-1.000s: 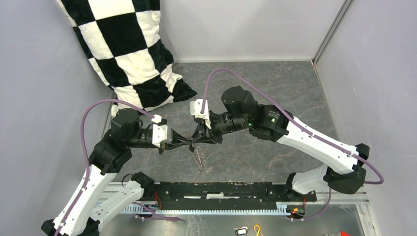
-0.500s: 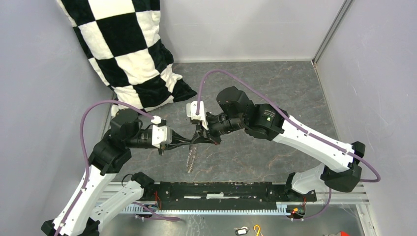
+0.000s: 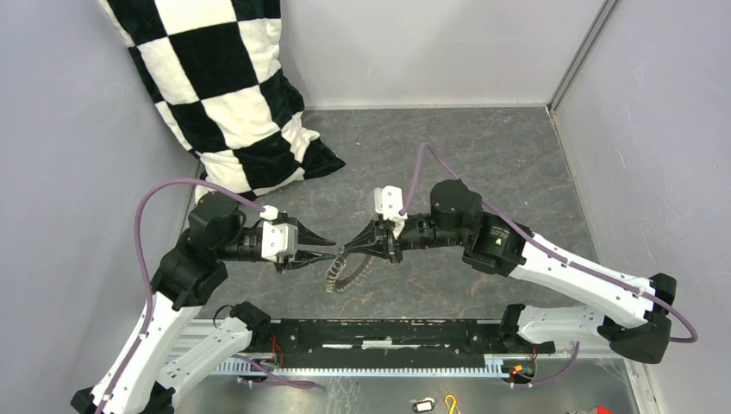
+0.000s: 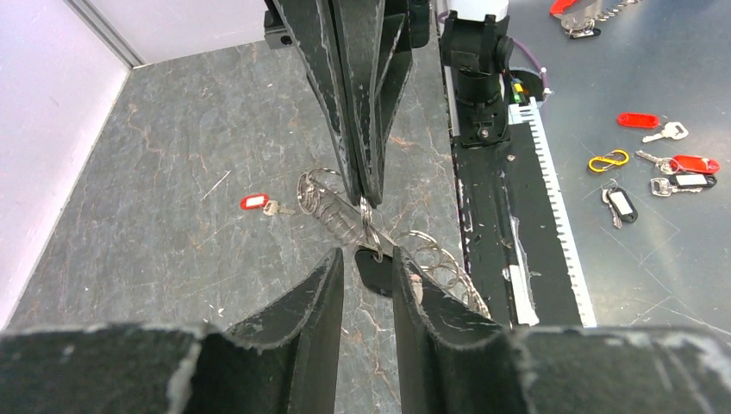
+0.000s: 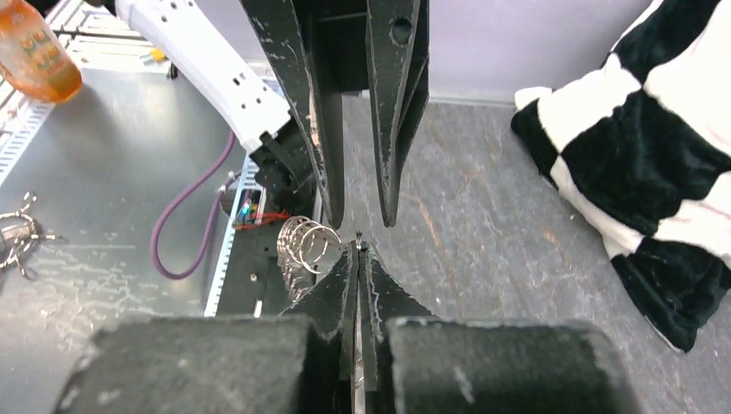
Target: Put the keys on the keyring
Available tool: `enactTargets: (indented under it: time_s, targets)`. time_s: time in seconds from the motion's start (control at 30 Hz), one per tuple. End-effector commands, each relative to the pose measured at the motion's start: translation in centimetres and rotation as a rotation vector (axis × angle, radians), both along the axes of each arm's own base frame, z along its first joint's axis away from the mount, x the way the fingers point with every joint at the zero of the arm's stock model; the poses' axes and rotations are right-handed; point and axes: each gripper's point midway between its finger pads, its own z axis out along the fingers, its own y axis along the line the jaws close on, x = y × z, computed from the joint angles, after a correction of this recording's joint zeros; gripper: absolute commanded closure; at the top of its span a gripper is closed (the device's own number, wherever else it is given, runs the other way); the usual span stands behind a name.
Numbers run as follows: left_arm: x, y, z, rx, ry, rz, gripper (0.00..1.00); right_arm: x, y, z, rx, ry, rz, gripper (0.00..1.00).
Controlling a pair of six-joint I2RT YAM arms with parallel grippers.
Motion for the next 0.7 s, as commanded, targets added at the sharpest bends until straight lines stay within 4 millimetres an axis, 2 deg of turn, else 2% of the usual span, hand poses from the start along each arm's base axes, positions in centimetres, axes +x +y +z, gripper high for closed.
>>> enactTargets:
  time_s: [0.0, 0.13, 0.3, 0.5, 0.67]
  targets:
    - [-0.3, -0.1, 1.4, -0.029, -0.051, -0.023, 0.66, -0.3, 0.1, 6.0, 0.288, -0.057, 0.004, 1.00]
    - [-0.2, -0.1, 0.8, -0.023, -0.043, -0.022, 0.65, -0.5, -0.1, 6.3, 0.360, -0.041, -0.002, 1.00]
    - [-0.2, -0.4, 1.6, -0.054, -0.036, -0.025, 0.63, -0.1, -0.3, 6.6, 0.427, -0.032, -0.035, 1.00]
    - [-0.6, -0.3, 1.3, -0.057, -0.035, -0.034, 0.55, -0.2, -0.6, 6.7, 0.500, -0.020, -0.036, 1.00]
    - [-0.6, -0.3, 1.3, -0.061, -0.032, -0.030, 0.54, -0.4, -1.7, 7.3, 0.610, -0.011, -0.049, 1.00]
